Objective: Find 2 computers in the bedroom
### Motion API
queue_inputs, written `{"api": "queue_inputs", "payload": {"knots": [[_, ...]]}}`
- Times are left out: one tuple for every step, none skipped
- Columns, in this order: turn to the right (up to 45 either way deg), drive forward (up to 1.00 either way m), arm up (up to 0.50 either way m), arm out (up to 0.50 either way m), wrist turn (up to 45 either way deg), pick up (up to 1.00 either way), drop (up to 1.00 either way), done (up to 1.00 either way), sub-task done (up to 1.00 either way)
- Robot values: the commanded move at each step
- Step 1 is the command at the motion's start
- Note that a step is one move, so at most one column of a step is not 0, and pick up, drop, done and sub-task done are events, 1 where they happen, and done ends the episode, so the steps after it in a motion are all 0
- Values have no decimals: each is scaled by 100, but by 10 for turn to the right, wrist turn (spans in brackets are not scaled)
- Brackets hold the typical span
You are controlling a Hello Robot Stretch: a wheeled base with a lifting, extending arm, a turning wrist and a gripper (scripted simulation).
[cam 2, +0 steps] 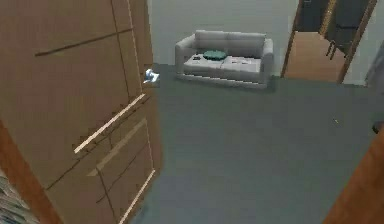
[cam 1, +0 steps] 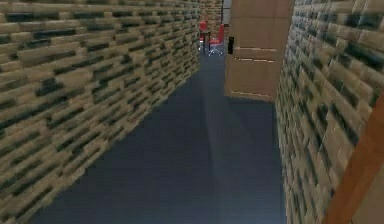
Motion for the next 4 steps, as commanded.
{"api": "queue_inputs", "payload": {"knots": [[0,100,0,0,0,0,0,0,0],[0,100,0,0,0,0,0,0,0],[0,100,0,0,0,0,0,0,0],[60,0,0,0,0,0,0,0,0]]}}
